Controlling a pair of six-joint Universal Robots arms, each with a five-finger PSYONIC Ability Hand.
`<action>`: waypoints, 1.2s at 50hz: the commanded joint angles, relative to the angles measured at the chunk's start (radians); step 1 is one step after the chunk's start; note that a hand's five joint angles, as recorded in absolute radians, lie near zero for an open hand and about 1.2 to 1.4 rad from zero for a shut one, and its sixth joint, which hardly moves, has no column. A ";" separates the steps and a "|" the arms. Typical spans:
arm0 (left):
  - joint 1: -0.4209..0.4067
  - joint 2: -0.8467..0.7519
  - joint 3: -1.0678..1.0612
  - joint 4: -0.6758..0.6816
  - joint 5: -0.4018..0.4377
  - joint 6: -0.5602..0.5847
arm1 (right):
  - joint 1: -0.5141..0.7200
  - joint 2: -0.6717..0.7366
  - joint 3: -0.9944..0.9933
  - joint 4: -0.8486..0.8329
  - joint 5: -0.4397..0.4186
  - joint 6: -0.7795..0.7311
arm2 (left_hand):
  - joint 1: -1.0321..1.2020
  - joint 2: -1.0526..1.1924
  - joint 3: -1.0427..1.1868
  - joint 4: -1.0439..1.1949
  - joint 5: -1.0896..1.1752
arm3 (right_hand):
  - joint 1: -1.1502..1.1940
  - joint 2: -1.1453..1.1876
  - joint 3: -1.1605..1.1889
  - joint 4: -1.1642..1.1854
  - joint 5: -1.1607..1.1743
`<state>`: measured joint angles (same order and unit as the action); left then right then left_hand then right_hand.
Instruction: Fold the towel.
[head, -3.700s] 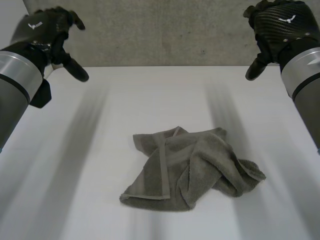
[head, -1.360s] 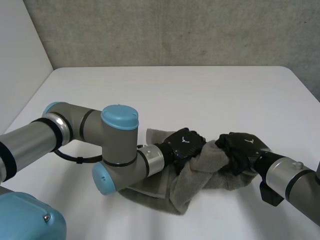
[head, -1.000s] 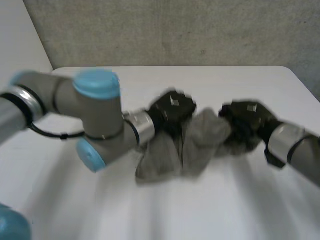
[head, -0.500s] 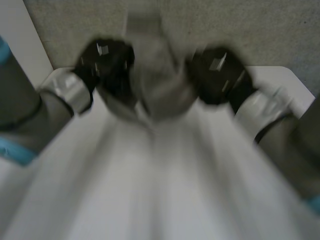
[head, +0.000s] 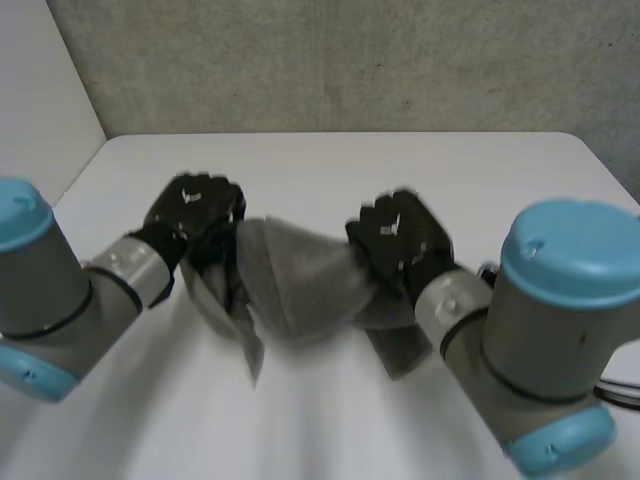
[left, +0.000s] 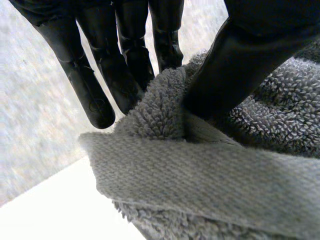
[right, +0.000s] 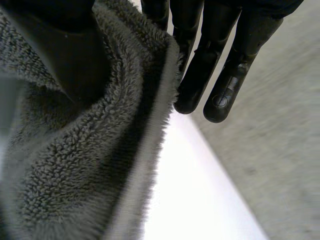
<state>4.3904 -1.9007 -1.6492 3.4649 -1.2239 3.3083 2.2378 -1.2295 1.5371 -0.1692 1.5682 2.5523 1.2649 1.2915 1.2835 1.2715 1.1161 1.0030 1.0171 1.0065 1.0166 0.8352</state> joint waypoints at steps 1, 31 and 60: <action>-0.051 0.038 0.219 -0.016 -0.029 -0.047 | -0.033 -0.060 -0.219 0.000 0.070 0.086 | 0.026 -0.001 0.007 0.019 0.000 | 0.007 -0.007 0.003 -0.007 0.000; 0.113 0.132 -0.095 0.005 0.001 0.050 | -0.125 -0.080 -0.109 0.358 -0.185 0.184 | -1.078 -1.104 -1.096 -1.084 -1.104 | -0.828 -0.843 -0.832 -0.842 -0.835; -0.132 -0.313 0.359 -0.400 0.271 0.349 | -0.270 -0.082 0.241 0.203 -0.197 0.243 | -1.034 -1.060 -1.052 -1.040 -1.059 | -0.828 -0.843 -0.832 -0.842 -0.835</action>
<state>4.3023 -2.0895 -1.4006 3.2017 -0.9381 3.5258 1.9888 -1.3119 1.7698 0.0404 1.3724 2.7968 0.2466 0.2445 0.2466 0.2532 0.0559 0.2249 0.2364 0.2424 0.2484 0.0584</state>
